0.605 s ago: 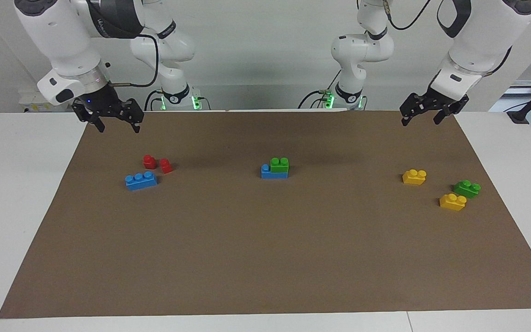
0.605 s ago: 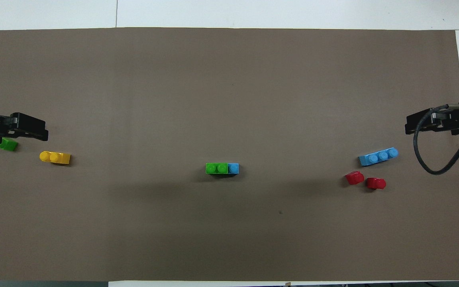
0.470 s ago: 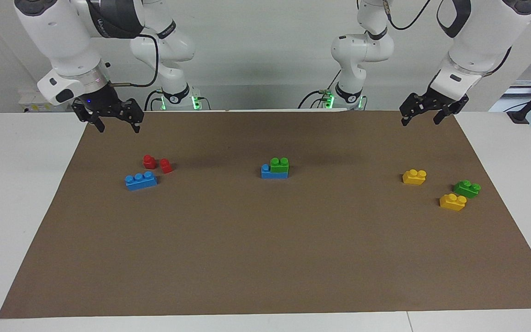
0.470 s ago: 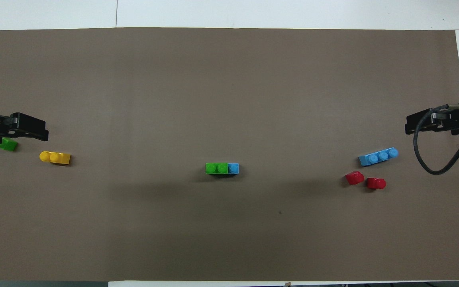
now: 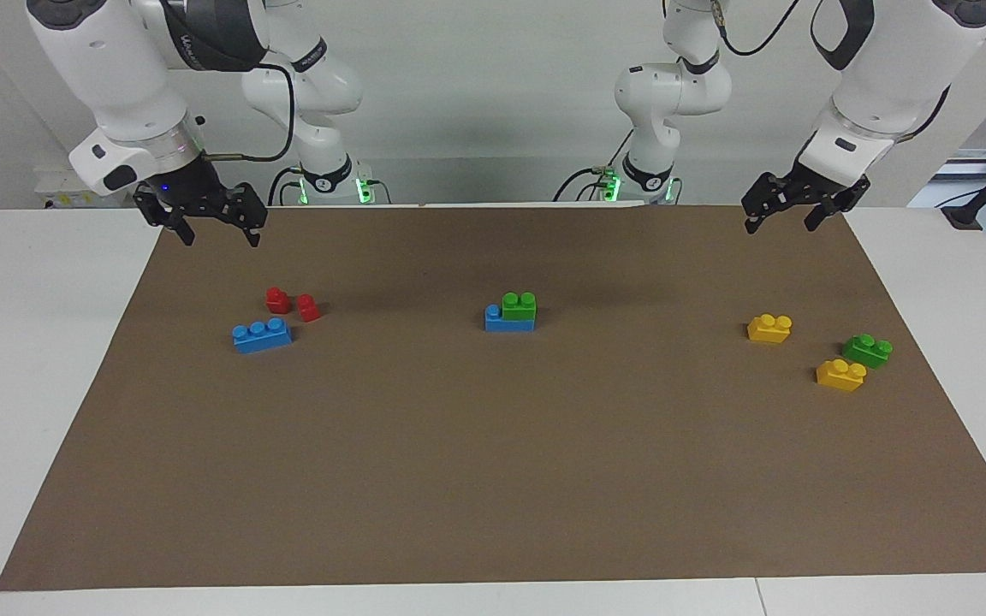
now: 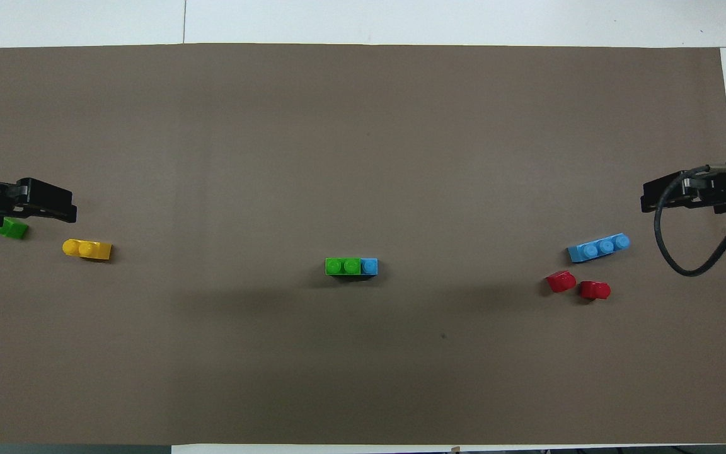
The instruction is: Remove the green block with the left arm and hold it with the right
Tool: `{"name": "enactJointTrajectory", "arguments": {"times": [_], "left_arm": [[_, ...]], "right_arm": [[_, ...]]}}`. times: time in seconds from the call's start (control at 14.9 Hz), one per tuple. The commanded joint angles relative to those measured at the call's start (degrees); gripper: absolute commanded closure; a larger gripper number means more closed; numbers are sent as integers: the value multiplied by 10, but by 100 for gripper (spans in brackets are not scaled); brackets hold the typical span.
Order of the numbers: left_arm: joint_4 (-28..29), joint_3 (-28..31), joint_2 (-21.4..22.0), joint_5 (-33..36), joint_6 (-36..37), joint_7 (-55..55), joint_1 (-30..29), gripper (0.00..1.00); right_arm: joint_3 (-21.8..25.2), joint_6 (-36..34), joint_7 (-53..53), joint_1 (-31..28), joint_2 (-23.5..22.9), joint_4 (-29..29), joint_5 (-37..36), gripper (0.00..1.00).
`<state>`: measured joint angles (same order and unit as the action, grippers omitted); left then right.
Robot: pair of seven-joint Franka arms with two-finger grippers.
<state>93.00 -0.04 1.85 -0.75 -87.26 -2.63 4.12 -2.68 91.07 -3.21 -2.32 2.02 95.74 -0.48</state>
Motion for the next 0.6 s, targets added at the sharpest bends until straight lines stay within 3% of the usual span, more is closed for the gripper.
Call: {"name": "enactJointTrajectory", "arguments": {"times": [0.0, 0.13, 0.4, 0.54], "left_arm": [[16, -4, 15, 9, -9, 0, -3, 0], [16, -4, 19, 9, -5, 0, -3, 0], [17, -4, 22, 8, 4, -2, -3, 0], [22, -4, 24, 8, 10, -18, -1, 0]], "right_arm": [[-3, 12, 8, -4, 2, -2, 4, 0], [-4, 33, -35, 0, 2, 1, 4, 0], [-8, 61, -246, 20, -5, 18, 6, 0], [-8, 67, -343, 28, -10, 28, 47, 0]]}}
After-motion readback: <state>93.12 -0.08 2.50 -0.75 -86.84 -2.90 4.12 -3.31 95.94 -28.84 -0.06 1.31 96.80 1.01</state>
